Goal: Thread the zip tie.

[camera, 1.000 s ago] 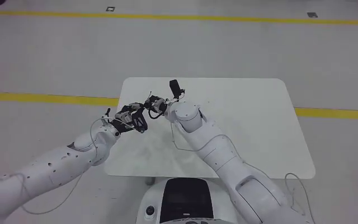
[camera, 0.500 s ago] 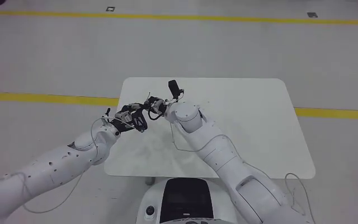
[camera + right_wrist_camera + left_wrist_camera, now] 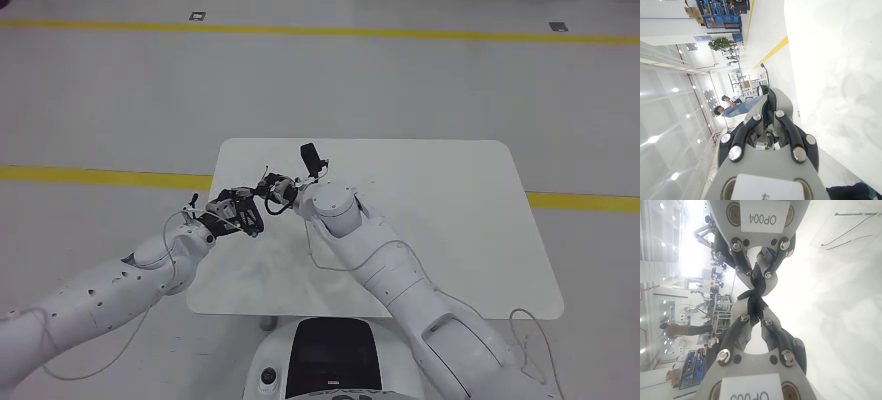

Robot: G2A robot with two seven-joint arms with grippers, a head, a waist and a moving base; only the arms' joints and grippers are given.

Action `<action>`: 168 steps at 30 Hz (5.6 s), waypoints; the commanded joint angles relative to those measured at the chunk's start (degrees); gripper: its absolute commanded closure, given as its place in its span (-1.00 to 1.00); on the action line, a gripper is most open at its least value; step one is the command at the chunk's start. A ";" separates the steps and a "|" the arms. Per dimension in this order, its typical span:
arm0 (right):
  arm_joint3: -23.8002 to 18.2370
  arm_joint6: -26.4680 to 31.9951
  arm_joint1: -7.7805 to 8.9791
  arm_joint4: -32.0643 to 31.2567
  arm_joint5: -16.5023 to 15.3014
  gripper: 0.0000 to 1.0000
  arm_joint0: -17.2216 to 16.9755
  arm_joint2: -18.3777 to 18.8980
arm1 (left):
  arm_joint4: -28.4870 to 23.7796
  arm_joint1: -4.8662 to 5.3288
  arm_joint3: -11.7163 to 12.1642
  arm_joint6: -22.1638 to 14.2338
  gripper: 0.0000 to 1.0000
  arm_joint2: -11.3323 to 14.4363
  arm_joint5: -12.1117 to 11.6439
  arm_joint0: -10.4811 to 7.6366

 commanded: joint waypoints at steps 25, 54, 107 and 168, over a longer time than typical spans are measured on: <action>-1.84 0.11 1.63 -0.89 0.00 -1.00 -1.78 3.03 | -5.32 3.88 1.37 9.63 1.00 -5.57 -0.82 3.89; -7.67 23.62 6.60 -6.25 -12.41 -1.00 -5.76 9.45 | -14.88 2.72 5.28 11.37 1.00 -12.14 -9.24 5.31; -16.00 35.70 12.68 -6.41 -31.88 -1.00 -12.65 17.83 | -68.65 2.03 7.79 -4.23 1.00 -8.46 -35.86 -5.42; -16.00 35.70 12.68 -6.41 -31.88 -1.00 -12.65 17.83 | -99.92 -9.44 10.92 -18.39 1.00 -12.17 -35.86 -6.07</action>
